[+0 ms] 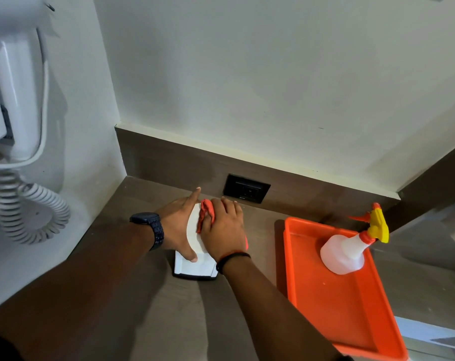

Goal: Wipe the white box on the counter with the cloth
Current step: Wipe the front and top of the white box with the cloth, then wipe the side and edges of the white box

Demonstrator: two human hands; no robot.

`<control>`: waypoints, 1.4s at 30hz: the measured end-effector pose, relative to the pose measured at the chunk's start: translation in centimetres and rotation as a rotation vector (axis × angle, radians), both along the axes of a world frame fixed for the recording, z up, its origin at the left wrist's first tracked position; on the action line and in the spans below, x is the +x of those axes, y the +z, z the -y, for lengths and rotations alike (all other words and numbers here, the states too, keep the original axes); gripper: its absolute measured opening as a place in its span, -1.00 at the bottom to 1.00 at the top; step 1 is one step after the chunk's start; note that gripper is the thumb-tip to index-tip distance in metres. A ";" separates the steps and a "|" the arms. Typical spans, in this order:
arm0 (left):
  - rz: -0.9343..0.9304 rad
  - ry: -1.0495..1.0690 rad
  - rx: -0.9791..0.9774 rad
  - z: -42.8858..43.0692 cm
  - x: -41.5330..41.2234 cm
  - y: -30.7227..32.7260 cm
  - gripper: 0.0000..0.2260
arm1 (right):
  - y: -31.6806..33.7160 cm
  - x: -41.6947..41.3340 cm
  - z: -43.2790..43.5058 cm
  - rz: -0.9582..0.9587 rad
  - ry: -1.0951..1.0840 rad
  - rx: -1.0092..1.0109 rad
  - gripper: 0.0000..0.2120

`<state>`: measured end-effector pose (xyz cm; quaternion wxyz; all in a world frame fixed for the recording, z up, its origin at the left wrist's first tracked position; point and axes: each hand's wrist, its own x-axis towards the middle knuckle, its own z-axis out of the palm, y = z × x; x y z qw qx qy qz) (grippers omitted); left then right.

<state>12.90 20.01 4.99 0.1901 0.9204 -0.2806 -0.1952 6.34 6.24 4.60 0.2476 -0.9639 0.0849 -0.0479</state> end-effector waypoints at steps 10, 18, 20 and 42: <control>0.052 0.161 0.026 1.2 -2.1 -0.2 0.35 | 0.3 -2.1 1.8 0.173 -0.332 0.573 -0.84; 0.304 -0.073 0.092 3.5 -2.0 -0.7 0.32 | -0.7 -3.6 6.9 0.388 -0.891 0.936 -0.71; 0.145 -0.232 0.156 3.4 0.1 0.6 0.24 | -1.0 -4.2 7.5 0.393 -0.866 0.929 -0.70; 0.281 -0.372 0.281 1.0 0.6 0.0 0.34 | -6.0 -7.3 -2.3 0.098 -0.555 1.339 -0.81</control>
